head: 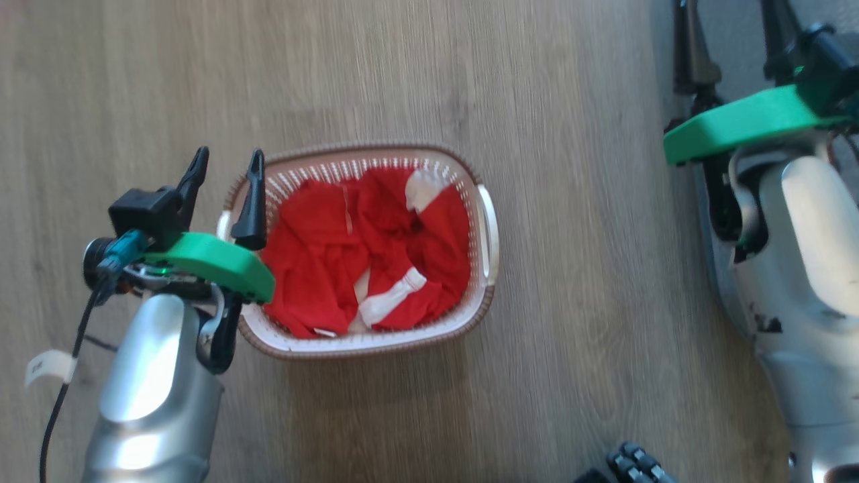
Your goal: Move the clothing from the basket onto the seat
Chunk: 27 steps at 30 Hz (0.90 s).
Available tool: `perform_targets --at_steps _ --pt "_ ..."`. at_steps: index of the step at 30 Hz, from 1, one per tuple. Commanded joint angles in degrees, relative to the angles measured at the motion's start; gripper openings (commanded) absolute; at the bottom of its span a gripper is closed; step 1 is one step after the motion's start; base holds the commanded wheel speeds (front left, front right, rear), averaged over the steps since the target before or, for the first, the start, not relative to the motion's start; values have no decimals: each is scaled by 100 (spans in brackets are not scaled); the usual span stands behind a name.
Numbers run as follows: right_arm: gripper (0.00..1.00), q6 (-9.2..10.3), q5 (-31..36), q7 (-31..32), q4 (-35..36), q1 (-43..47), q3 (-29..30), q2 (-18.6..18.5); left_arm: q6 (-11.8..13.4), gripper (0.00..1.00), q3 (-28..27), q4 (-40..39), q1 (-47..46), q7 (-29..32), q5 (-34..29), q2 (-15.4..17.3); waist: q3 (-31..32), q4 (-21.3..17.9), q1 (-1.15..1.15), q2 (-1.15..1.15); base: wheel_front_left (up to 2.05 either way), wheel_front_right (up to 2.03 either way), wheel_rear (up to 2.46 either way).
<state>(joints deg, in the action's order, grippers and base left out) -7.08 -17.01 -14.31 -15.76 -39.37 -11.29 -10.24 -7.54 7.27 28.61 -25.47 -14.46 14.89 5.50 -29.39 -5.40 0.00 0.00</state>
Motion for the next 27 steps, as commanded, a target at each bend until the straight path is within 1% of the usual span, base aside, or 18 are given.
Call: perform_targets --at_steps 1,3,9,12,21,27 --pt "100 -41 51 -69 217 -131 -37 36 5 100 -81 -86 -131 -54 26 169 -415 -101 0 0 0 0 0" --pt "100 -41 75 -69 290 -283 -1 43 5 100 220 67 -298 -54 44 185 -766 -143 0 0 0 0 0" --pt "100 -41 147 -69 381 -470 -4 78 5 100 787 358 -586 -54 195 167 -1256 -204 0 0 0 0 0" --pt "100 -41 167 -69 414 -537 -33 107 5 100 1169 550 -708 -54 263 206 -1455 -254 0 0 0 0 0" --pt "100 -41 197 -69 521 -769 -161 232 5 100 2508 1407 -1221 -54 689 311 -2025 -515 0 0 0 0 0" --pt "100 -41 188 -69 525 -809 -201 352 5 100 3483 2223 -1575 -54 1092 334 -2241 -690 0 0 0 0 0"
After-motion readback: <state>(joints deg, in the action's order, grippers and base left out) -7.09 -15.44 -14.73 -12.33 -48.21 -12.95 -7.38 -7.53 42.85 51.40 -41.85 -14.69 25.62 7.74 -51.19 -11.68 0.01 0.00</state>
